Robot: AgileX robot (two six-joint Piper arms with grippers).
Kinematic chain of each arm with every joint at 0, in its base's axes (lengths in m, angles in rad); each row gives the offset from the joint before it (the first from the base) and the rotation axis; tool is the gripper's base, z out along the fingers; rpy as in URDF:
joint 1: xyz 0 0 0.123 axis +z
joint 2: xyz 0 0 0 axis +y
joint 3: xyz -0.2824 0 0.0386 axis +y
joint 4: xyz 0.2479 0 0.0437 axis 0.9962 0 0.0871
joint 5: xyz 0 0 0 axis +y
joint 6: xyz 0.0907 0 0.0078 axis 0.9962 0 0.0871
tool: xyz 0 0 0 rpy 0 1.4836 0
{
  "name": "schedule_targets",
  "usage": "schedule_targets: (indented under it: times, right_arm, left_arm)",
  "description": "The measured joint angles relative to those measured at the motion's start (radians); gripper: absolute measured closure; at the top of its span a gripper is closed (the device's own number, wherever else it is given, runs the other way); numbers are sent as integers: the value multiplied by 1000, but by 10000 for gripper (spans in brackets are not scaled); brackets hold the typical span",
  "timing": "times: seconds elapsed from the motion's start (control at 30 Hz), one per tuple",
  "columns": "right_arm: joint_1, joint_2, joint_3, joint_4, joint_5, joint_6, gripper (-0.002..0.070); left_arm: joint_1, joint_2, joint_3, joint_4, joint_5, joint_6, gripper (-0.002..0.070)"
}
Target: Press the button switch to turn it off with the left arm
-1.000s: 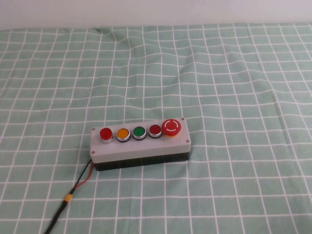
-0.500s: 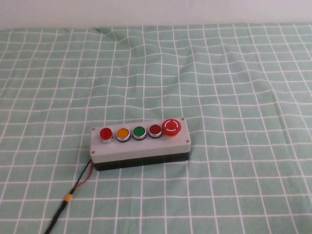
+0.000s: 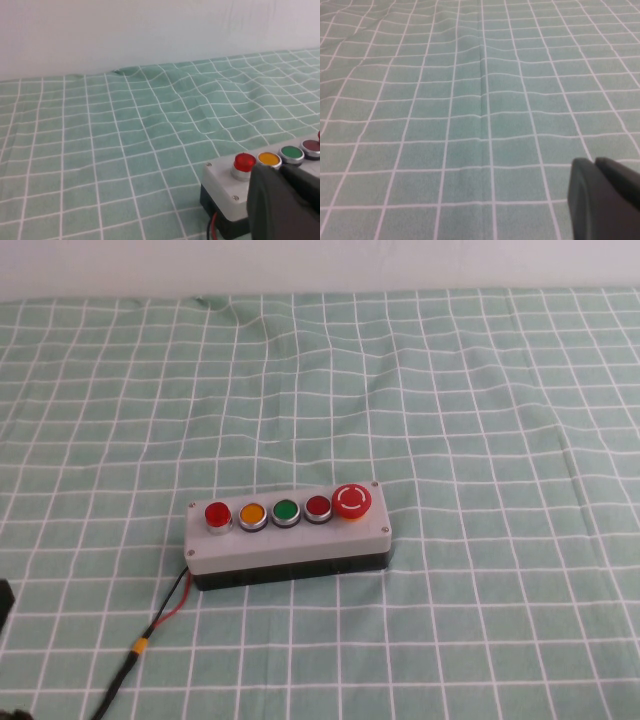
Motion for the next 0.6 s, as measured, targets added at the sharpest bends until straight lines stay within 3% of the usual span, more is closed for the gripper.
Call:
schedule_targets:
  times: [0.27, 0.6]
  right_arm:
    - [0, 0, 0, 0, 0, 0, 694]
    - [0, 0, 0, 0, 0, 0, 694]
  left_arm:
    - [63, -217, 312, -165, -239, 139, 677]
    - [88, -280, 334, -189, 51, 156, 677]
